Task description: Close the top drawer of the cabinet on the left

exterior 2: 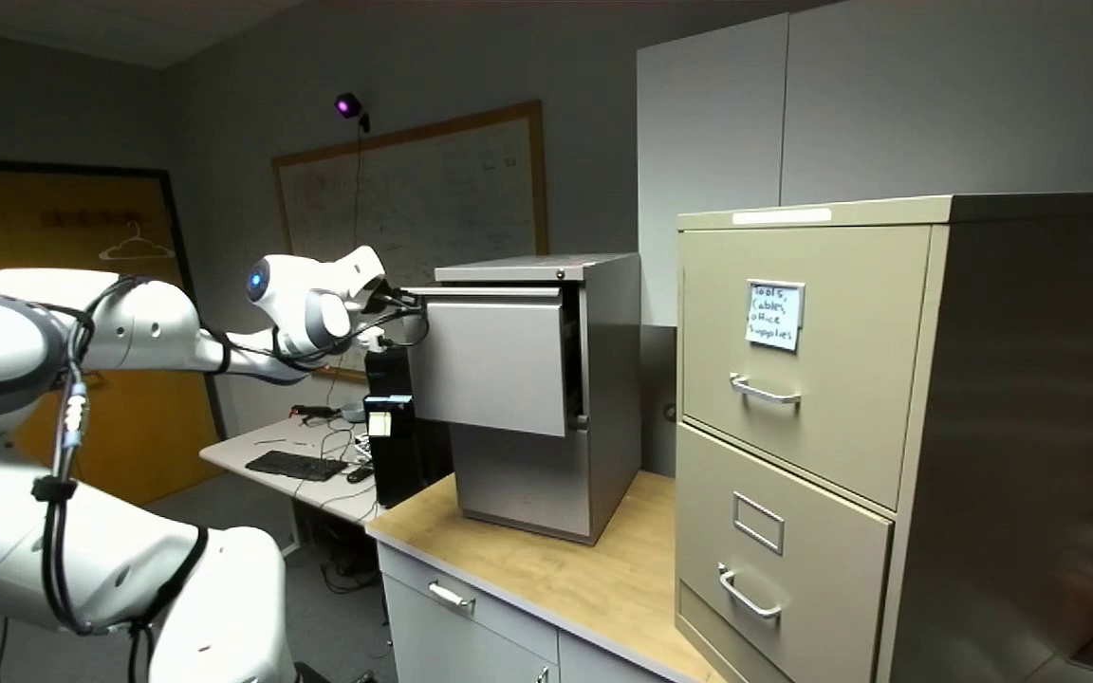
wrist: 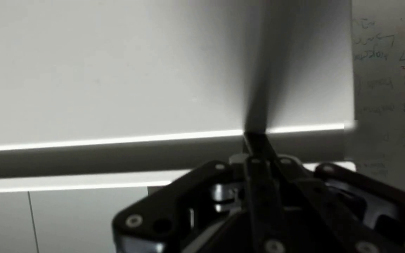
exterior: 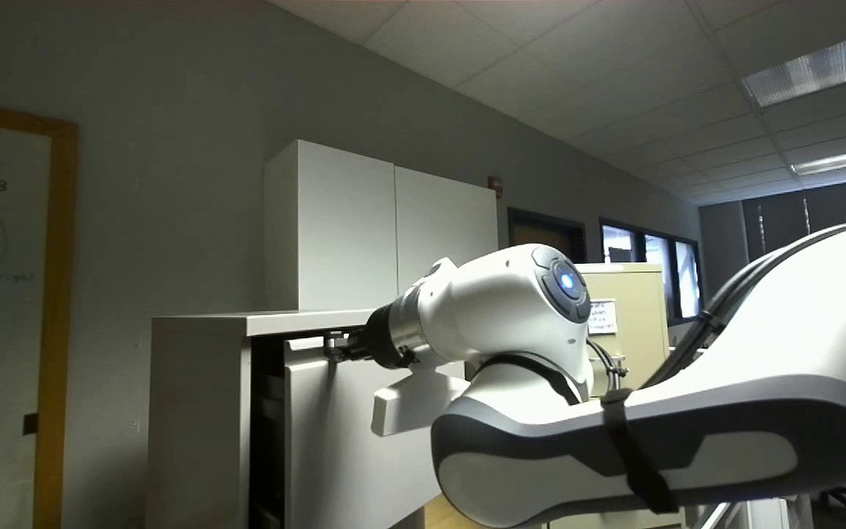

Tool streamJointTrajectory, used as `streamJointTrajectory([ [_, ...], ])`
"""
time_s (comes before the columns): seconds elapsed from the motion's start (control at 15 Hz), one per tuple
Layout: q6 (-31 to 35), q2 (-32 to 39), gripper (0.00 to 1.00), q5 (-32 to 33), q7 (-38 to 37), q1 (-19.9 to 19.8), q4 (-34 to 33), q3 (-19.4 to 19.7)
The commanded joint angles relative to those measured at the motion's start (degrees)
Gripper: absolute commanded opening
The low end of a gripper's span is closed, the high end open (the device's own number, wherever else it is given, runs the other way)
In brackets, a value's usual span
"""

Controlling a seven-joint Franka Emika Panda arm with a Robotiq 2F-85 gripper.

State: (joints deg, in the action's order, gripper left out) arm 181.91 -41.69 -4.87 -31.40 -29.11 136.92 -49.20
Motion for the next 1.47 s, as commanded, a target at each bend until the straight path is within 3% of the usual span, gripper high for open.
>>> streamJointTrajectory([
  [0.0, 0.6, 6.9, 0.00, -1.2, 1.2, -6.3, -6.1, -5.4],
  [0.73, -0.8, 14.3, 0.00, -1.2, 1.5, -23.9, -18.3, -20.3],
  [1.4, -0.9, 19.9, 0.00, -1.5, 2.6, -33.0, -23.6, -28.6],
])
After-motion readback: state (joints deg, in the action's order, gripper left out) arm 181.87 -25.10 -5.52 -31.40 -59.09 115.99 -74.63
